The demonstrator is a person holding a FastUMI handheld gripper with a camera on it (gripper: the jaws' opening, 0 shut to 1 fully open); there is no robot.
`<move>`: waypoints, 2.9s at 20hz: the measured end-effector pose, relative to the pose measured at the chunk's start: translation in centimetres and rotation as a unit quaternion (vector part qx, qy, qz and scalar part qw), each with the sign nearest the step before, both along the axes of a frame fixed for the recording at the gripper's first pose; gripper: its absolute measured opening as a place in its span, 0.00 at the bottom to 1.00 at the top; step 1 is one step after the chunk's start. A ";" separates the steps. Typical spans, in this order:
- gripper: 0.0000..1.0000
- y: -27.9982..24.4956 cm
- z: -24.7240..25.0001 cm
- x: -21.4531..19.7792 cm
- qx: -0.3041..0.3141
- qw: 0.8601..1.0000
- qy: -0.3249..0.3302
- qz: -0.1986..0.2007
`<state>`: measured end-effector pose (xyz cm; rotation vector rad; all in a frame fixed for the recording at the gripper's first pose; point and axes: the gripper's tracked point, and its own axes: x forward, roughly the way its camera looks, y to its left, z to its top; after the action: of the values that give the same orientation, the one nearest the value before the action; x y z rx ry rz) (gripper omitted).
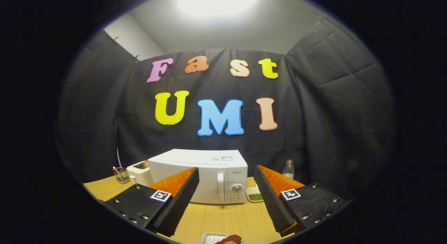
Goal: Open the microwave, put the food inside, and close the microwave door.
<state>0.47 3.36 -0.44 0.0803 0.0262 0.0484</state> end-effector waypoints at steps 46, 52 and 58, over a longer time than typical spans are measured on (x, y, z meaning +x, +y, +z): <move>0.43 4.4 -19.9 21.0 0.009 0.975 0.219 0.049; 0.12 4.3 -19.8 20.9 -0.015 0.974 0.223 0.047; 0.07 4.7 -19.6 16.9 -0.034 0.972 0.227 0.047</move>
<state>17.40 8.03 -20.01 0.0194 0.4895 0.1229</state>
